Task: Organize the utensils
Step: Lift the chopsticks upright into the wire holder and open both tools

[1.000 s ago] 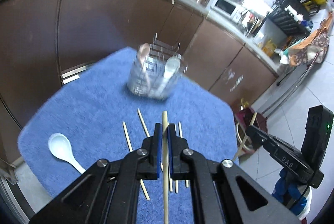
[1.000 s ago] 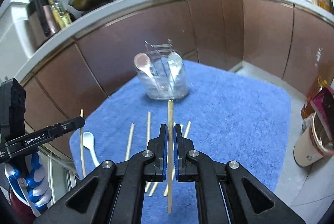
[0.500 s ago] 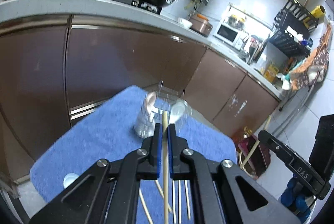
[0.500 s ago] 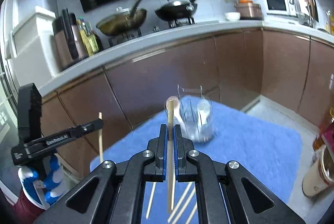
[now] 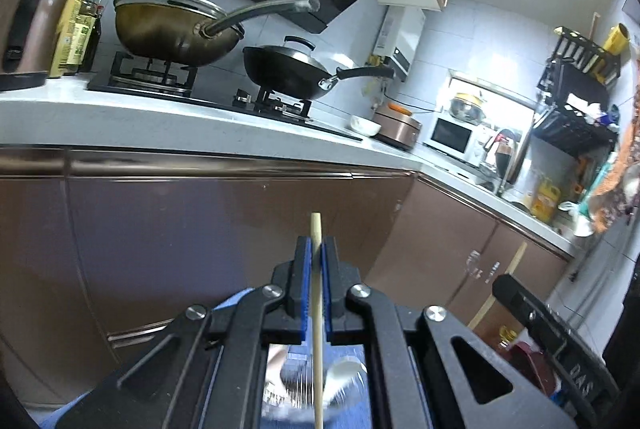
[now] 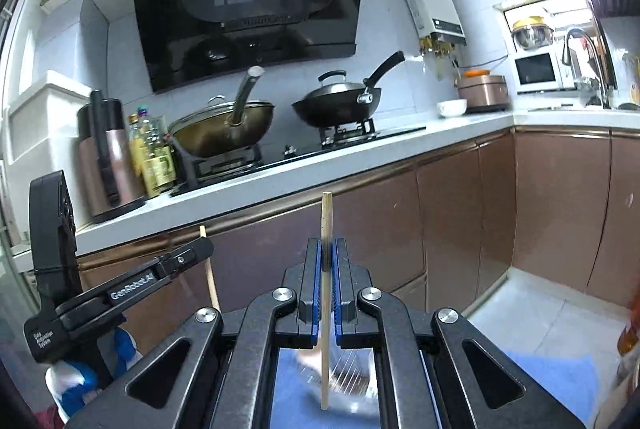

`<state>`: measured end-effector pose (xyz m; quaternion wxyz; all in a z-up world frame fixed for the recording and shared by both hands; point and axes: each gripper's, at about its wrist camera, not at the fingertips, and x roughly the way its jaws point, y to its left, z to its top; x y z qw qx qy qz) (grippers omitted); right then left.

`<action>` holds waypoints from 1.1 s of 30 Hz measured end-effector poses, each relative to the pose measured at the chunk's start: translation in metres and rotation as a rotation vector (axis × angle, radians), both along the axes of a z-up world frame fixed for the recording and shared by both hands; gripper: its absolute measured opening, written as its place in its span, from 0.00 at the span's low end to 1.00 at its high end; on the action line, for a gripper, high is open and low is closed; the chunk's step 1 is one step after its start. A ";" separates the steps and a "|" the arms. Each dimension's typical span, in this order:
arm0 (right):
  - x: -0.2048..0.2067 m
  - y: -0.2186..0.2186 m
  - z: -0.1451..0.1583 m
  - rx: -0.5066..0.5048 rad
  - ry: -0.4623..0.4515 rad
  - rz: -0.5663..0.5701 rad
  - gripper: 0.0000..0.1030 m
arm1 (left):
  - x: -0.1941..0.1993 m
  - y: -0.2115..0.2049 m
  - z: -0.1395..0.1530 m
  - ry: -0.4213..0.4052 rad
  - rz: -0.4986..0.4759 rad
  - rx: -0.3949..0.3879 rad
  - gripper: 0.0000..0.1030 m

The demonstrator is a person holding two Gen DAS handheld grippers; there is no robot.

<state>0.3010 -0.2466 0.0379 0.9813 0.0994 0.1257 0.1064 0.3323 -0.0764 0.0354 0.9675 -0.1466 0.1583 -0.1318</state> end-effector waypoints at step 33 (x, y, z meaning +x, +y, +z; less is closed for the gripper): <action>0.069 0.010 -0.138 -0.109 0.167 -0.026 0.06 | 0.070 0.003 -0.080 0.054 0.012 -0.095 0.04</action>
